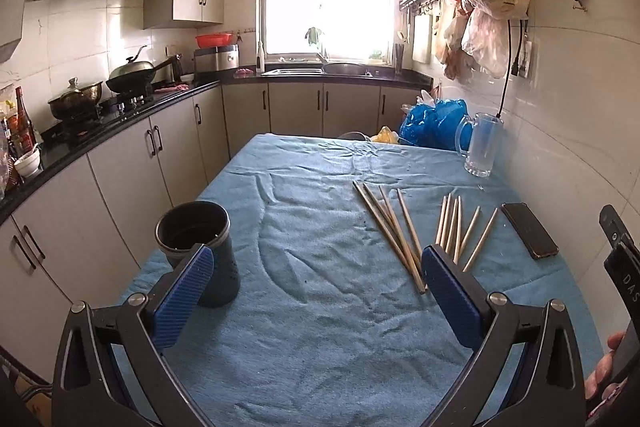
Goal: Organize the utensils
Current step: 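Move both tools over the wooden chopsticks on the blue towel, then close the left tool on one wooden chopstick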
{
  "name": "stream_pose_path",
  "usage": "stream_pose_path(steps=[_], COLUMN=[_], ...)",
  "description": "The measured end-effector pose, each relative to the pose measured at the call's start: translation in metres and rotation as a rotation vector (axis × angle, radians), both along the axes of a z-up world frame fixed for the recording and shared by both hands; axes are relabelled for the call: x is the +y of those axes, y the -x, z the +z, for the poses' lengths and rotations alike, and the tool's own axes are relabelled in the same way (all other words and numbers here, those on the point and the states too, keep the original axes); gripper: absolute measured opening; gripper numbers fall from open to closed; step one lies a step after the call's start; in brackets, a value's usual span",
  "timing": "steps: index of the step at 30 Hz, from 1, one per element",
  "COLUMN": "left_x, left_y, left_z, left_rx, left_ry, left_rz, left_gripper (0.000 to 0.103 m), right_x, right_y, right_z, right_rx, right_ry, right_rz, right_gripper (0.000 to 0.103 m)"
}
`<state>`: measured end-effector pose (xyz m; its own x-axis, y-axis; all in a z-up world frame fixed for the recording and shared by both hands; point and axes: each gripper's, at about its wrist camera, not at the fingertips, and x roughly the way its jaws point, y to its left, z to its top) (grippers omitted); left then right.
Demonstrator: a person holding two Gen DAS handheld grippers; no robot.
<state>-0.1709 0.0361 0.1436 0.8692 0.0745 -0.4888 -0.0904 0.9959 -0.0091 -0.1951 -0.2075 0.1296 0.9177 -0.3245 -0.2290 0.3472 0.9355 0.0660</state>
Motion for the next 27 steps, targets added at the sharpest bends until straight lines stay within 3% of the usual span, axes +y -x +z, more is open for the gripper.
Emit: stream_pose_path(steps=[14, 21, 25, 27], left_x=[-0.005, -0.01, -0.015, -0.018], left_y=[-0.022, -0.062, -0.096, -0.121], left_z=[-0.013, -0.027, -0.038, -0.046], left_rx=[0.079, 0.16, 0.221, 0.273], left_ry=[0.005, 0.039, 0.096, 0.135], left_rz=[-0.021, -0.061, -0.105, -0.11], left_gripper=[0.103, 0.103, 0.103, 0.094], right_x=[-0.008, -0.023, -0.035, -0.044], right_y=[-0.013, -0.03, -0.042, -0.048], right_z=[-0.015, -0.036, -0.049, -0.056], right_rx=[0.085, 0.177, 0.233, 0.263], right_ry=[-0.021, -0.072, -0.101, -0.131], right_rz=[0.037, 0.084, 0.1, 0.107], right_gripper=[0.103, 0.103, 0.103, 0.103])
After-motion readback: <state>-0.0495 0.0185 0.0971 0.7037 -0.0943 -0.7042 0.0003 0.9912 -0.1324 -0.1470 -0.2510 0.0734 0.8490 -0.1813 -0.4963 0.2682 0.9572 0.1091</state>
